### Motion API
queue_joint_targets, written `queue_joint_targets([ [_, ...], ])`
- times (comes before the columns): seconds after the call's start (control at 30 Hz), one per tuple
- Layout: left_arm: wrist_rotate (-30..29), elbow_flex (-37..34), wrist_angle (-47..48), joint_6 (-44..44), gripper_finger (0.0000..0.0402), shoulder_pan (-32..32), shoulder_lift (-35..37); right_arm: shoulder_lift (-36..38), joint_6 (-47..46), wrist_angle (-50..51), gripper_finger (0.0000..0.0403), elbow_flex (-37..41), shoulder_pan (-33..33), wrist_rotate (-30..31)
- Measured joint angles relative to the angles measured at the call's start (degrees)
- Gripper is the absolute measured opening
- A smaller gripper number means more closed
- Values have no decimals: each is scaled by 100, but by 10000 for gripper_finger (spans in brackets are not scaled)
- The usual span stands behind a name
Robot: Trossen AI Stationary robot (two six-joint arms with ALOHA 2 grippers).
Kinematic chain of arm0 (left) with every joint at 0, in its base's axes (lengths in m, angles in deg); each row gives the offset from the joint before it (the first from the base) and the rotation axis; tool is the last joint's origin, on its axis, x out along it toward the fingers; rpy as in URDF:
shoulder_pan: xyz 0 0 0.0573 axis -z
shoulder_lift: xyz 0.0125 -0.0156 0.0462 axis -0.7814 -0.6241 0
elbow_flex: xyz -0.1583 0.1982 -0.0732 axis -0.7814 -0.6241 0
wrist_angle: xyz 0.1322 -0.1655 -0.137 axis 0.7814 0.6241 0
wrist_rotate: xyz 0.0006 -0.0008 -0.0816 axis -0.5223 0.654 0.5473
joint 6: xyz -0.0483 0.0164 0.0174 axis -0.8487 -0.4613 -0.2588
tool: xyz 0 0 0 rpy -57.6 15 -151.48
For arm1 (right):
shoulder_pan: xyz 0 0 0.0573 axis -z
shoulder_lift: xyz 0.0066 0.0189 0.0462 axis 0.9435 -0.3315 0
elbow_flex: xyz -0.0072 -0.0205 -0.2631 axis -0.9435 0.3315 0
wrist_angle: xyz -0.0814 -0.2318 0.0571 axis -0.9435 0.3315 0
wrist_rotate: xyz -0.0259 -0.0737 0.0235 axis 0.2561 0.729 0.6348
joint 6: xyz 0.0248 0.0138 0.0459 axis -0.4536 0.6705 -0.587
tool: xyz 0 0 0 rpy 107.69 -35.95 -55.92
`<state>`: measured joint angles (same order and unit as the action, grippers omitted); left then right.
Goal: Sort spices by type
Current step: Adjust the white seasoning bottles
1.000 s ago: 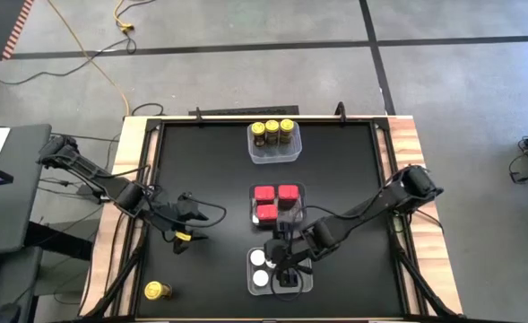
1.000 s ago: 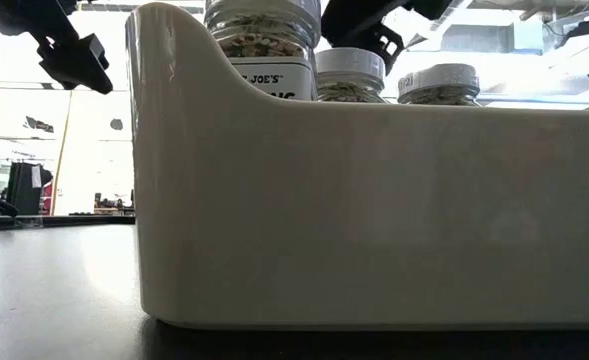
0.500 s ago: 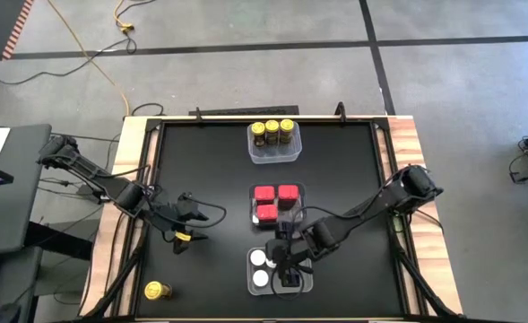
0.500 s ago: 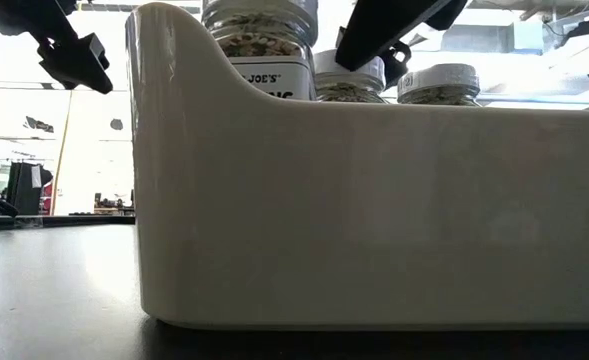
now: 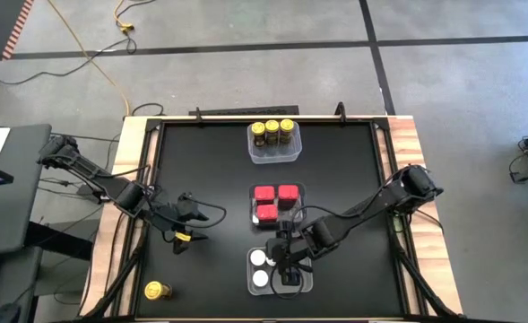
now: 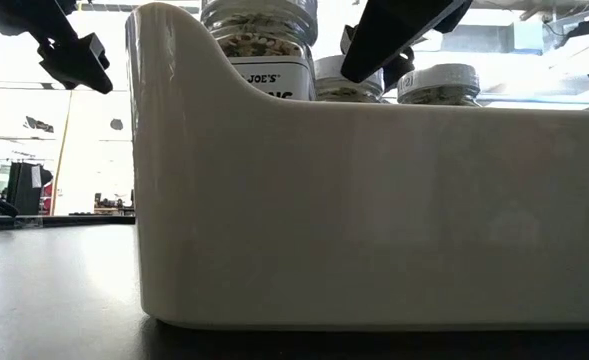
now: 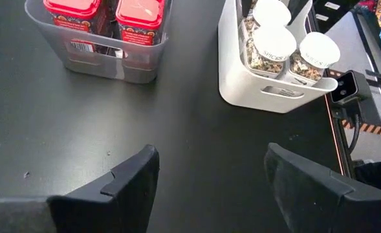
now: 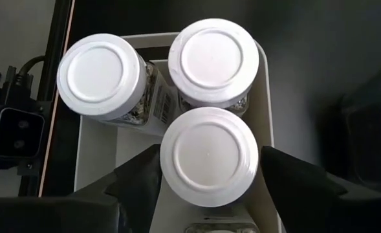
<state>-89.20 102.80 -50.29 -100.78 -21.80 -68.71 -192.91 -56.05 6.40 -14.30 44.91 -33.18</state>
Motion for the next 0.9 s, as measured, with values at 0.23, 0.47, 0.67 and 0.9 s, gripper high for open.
queue_joint_targets([
  [0.23, -2, 0, 0, -2, 268, 2, 0, 7, -53, 281, 286, -85, 2, 2],
  [0.47, -2, 0, 0, -28, 268, 2, 0, 11, -337, 587, 285, -164, 0, 2],
  [0.67, -2, 0, -1, -39, 268, 2, 0, 52, -339, 583, 285, -164, 0, 2],
  [0.9, -3, 0, -1, -39, 268, 0, 0, 57, -457, 586, 285, -164, 19, -38],
])
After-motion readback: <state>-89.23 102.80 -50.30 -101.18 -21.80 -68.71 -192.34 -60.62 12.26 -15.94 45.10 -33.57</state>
